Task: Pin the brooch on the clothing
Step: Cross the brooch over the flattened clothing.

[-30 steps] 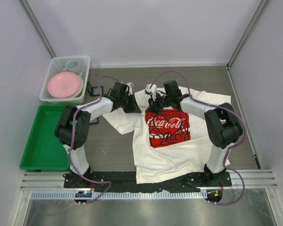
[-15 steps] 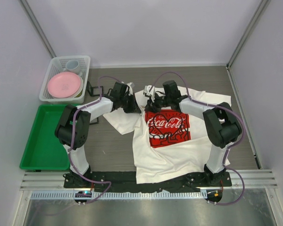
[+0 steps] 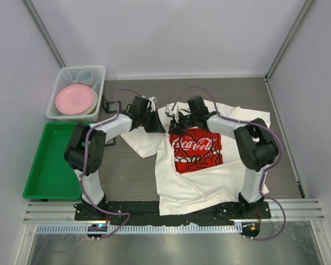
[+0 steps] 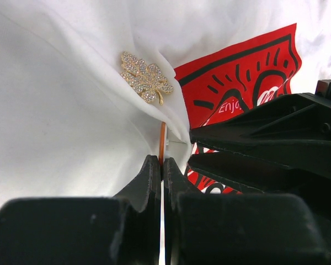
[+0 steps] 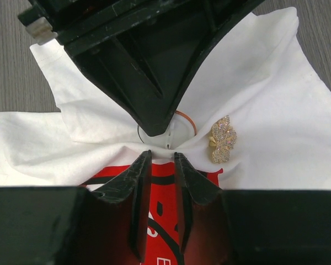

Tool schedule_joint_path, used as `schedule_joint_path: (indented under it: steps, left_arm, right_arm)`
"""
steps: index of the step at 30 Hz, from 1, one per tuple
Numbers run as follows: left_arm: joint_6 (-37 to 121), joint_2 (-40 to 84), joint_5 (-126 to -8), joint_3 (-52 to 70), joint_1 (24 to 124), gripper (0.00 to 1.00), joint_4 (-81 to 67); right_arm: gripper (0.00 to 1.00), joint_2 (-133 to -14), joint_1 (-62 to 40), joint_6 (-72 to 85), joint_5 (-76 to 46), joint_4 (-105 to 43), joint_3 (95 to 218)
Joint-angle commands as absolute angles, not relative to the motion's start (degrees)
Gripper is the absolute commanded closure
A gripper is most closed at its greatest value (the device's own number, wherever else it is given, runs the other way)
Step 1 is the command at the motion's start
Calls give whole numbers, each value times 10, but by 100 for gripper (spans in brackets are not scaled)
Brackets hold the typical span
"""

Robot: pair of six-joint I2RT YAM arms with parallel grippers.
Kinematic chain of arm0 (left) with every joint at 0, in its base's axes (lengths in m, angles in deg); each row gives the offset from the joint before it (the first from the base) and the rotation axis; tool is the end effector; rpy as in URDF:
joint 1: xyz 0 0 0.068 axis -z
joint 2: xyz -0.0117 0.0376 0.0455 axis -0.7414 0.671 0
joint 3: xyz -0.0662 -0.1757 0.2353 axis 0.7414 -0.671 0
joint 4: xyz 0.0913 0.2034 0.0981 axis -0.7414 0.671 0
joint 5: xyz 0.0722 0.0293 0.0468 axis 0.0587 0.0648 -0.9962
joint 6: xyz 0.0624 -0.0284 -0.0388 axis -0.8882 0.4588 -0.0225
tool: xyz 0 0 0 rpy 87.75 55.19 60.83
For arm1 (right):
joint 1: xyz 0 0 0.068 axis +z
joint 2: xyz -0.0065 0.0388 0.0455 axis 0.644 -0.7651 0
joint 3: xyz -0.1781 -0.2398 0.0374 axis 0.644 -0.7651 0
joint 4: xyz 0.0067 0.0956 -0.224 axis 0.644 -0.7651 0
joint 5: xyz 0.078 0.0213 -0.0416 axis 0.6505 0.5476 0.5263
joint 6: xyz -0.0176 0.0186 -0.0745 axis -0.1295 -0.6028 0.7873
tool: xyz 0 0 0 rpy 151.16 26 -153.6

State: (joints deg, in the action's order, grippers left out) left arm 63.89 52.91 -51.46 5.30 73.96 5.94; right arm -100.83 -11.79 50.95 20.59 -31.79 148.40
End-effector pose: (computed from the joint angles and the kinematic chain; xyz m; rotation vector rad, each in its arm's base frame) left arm 0.3543 -0.2038 0.2024 0.0273 2.5611 -0.9468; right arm 0.3418 0.2362 0.2067 -1.4847 1.6049 0.7637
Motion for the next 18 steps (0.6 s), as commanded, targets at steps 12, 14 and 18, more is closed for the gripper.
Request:
schedule_joint_path:
  steps: [12, 14, 18]
  left_arm:
    - [620, 522, -485, 64, 737, 100, 27]
    - [620, 521, -480, 64, 738, 100, 25]
    - [624, 518, -474, 62, 737, 100, 19]
  right_arm:
    - [76, -1034, -116, 546, 210, -344, 1536]
    - [76, -1038, -116, 555, 209, -353, 1541]
    - [78, -1047, -115, 570, 206, -365, 1545]
